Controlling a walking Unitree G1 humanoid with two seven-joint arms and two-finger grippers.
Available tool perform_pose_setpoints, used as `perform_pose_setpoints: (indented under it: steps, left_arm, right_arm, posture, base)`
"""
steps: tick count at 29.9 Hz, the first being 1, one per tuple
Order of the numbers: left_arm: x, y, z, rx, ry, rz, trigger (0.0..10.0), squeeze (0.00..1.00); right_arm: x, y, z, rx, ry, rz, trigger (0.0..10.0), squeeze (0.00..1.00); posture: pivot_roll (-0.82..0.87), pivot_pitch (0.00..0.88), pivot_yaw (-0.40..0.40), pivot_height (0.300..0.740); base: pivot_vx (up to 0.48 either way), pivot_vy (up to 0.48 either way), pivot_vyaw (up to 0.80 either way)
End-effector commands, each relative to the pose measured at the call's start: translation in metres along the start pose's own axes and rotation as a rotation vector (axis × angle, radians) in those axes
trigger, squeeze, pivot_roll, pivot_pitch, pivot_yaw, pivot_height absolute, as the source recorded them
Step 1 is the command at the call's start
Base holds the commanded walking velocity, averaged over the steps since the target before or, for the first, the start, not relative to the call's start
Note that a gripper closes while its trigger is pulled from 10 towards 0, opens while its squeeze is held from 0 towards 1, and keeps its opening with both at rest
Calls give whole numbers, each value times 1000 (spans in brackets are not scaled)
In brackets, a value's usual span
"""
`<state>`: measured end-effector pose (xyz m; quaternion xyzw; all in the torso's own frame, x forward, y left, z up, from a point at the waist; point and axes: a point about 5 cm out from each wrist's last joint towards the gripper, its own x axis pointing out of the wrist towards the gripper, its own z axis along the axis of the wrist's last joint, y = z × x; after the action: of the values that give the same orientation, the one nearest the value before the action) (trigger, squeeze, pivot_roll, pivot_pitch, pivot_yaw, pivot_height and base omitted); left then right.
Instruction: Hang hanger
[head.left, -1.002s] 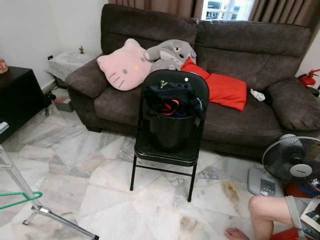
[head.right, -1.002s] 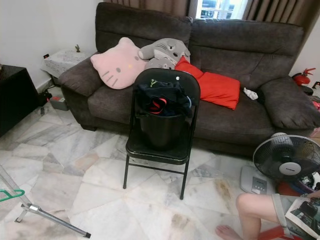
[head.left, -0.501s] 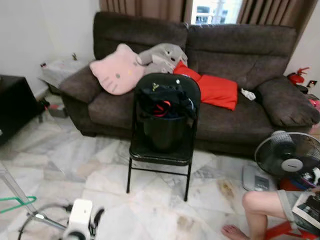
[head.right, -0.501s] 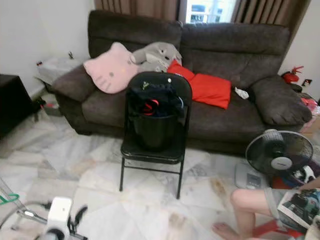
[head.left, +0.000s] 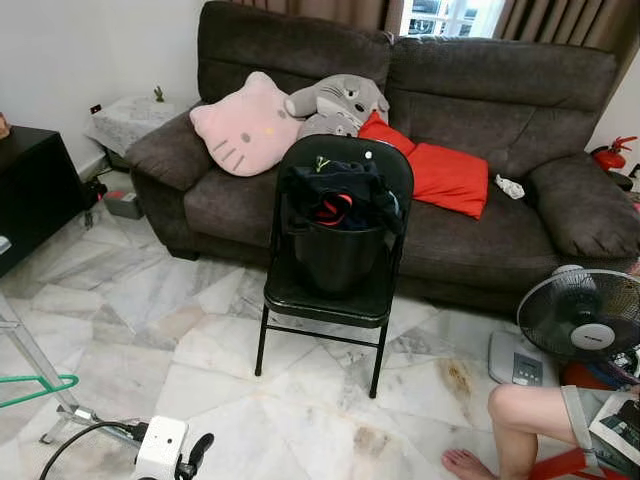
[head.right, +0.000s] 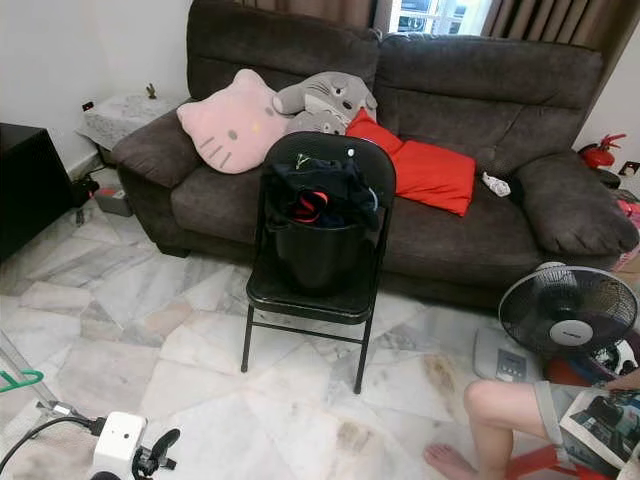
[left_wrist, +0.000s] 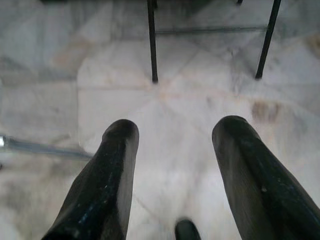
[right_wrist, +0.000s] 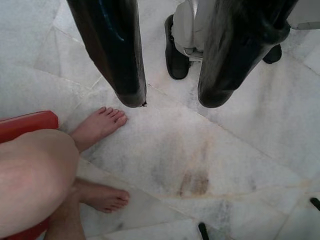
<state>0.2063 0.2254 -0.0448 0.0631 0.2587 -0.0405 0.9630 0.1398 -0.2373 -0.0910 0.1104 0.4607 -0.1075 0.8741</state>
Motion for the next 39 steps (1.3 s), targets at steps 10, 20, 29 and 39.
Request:
perform_pose_setpoints:
  steps: [10,20,29,39]
  left_arm:
    - [-8,-8,-34,-70,241,22,10000,0]
    - [-9,-12,-37,-111,247,29,10000,0]
    - [-18,-5,-49,-124,301,43,10000,0]
    - [-20,-6,-54,-128,351,52,10000,0]
  right_arm:
    - [0,-1,-1,28,-10,-14,10000,0]
    - [-1,-1,-1,33,-14,-16,10000,0]
    - [-1,-1,0,20,-24,-22,10000,0]
    - [0,1,0,42,-26,-21,10000,0]
  posture:
    - [7,0,-46,740]
    - [10,0,-52,740]
    - [5,0,-48,740]
    - [20,0,-41,740]
  base:
    - [0,0,0]
    - [0,0,0]
    - [281,0,0]
    - [334,0,276]
